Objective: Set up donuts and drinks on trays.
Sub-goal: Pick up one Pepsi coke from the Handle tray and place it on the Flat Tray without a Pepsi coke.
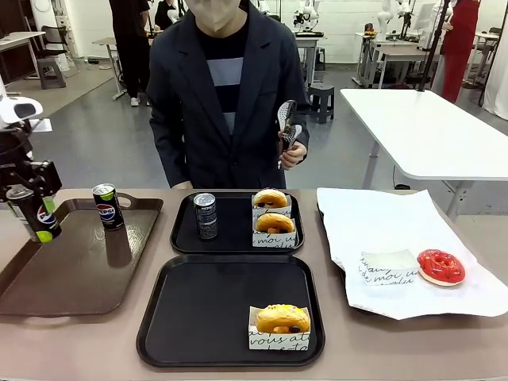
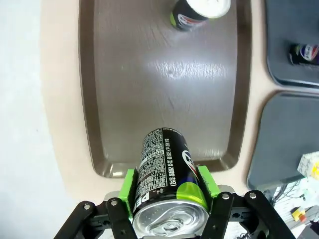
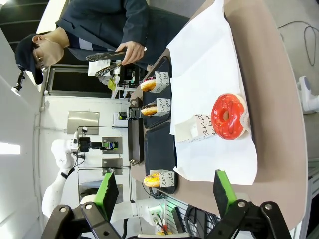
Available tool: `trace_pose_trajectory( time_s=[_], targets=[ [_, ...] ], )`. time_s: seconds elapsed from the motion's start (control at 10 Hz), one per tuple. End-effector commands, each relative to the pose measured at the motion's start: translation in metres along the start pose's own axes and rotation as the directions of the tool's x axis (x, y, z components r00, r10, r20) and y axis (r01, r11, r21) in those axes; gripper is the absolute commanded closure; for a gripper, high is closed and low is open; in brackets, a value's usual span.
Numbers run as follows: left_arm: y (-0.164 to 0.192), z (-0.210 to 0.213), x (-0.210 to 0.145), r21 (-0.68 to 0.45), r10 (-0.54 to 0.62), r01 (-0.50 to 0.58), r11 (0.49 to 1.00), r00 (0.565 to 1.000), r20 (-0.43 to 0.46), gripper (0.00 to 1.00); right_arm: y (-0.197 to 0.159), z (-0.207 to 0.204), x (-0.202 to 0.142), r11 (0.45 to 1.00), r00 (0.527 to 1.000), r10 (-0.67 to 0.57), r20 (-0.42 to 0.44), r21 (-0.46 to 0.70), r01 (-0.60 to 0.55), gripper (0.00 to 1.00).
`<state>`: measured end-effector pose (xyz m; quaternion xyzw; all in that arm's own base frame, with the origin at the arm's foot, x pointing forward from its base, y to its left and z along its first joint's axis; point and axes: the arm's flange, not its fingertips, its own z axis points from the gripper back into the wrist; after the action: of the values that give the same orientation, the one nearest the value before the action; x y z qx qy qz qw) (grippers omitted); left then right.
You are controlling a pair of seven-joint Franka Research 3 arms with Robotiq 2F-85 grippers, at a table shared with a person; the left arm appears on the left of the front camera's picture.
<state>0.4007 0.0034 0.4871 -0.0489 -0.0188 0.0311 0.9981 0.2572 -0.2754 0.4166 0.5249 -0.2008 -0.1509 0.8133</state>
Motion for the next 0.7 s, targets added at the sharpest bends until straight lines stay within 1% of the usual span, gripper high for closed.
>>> trace_pose_trajectory(
  time_s=[0.0,0.1,0.2,0.6],
  targets=[
    [0.003,0.002,-0.008,-0.008,0.02,-0.02,1.0,1.0,-0.005,0.76,0.0,0.002,-0.001,1.0,1.0,0.001,-0.009,0.002,-0.001,0.0],
    [0.01,0.004,-0.004,-0.027,0.05,-0.05,0.998,0.999,0.006,0.76,0.0,0.002,-0.001,1.0,1.0,0.001,-0.009,0.002,-0.001,0.0],
    [0.0,0.006,-0.01,-0.002,-0.001,0.001,1.0,1.0,-0.002,0.76,0.0,0.002,-0.001,1.0,1.0,0.001,-0.009,0.002,-0.001,0.0],
    [0.0,0.006,-0.01,-0.002,-0.001,0.001,1.0,1.0,-0.002,0.76,0.0,0.002,-0.001,1.0,1.0,0.001,-0.009,0.002,-0.001,0.0]
  ],
)
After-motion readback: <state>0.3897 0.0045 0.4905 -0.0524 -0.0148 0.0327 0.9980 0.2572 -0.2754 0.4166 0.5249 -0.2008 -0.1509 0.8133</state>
